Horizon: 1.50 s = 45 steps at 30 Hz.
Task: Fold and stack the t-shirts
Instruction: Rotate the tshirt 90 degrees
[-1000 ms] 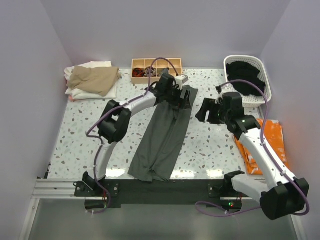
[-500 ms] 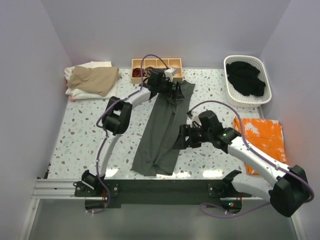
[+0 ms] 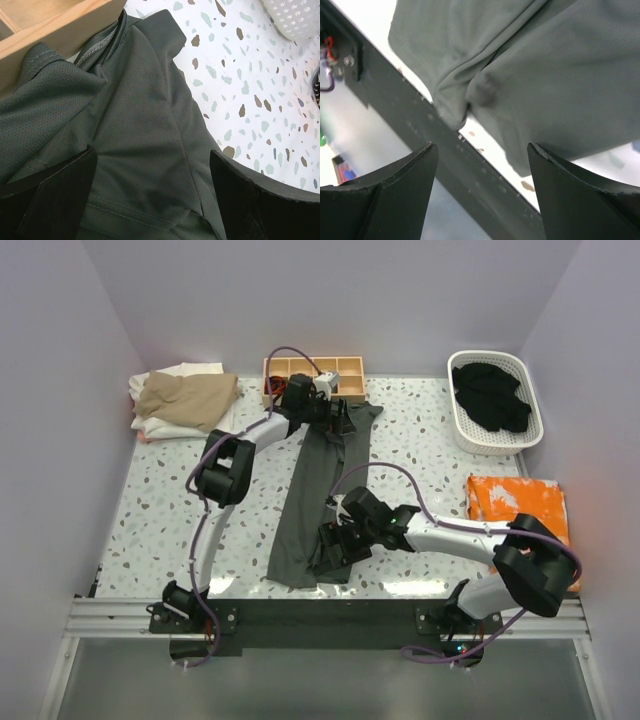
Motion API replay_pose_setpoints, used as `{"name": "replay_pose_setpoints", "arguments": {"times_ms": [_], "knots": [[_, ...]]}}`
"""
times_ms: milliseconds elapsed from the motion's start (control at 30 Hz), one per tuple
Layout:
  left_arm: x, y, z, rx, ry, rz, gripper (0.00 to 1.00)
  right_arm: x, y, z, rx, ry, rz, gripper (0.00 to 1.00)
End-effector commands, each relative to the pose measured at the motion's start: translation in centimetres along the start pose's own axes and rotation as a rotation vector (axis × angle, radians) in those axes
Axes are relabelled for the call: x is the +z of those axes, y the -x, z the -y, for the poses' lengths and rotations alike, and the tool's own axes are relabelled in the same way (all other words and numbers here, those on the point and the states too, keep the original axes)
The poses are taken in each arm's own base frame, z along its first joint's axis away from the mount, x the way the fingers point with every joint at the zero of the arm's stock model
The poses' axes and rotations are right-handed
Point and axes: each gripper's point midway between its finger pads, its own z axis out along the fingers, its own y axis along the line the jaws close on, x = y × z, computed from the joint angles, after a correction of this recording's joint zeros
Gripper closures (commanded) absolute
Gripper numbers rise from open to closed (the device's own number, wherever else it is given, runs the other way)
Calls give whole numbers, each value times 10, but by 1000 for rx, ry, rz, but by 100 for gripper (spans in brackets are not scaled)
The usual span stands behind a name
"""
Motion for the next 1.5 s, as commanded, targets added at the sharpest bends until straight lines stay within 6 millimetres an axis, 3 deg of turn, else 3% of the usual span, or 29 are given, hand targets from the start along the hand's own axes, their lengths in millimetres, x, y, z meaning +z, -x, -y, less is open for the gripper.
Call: {"name": "replay_pose_setpoints", "arguments": {"times_ms": [0,100,233,467,567,733,800,933,1133,1167,1233,1267,1333,1367,1400,1433,1467], "knots": [[-12,5,1,-3,8,1,0,16,13,7,10,-9,77,23],[-16,1,0,-8,14,-7,0,27,-2,36,34,-121,27,23],[-23,9,-3,-9,8,26,0,31,-39,73,101,-249,-57,25],[-36,14,-12,-19,31,34,0,-19,-83,108,234,-454,-39,24],[-40,15,-16,-33,38,38,0,-40,-90,117,255,-520,-16,23],[-42,10,-15,-54,33,35,0,-54,-97,128,269,-600,-11,23],[-42,11,-14,-58,25,46,0,-53,-96,125,265,-578,-10,25],[-42,21,3,-35,-41,62,0,-64,-63,105,202,-512,118,23],[-74,86,54,95,-50,195,0,-97,-8,74,116,-465,317,21],[-86,102,66,119,-52,229,0,-99,0,69,93,-451,340,20],[-98,113,76,128,-36,253,0,-106,18,54,81,-422,387,20],[-114,127,89,144,-40,286,0,-103,28,44,56,-380,408,20],[-124,117,87,115,5,289,0,-96,34,24,36,-290,388,20],[-145,131,103,123,3,340,0,-86,37,19,25,-265,366,20],[-147,106,95,86,28,307,0,-80,38,14,11,-243,346,20],[-154,100,96,70,45,310,0,-73,30,4,-5,-186,284,20],[-174,104,111,74,41,343,0,-62,29,0,-13,-154,252,21]]}}
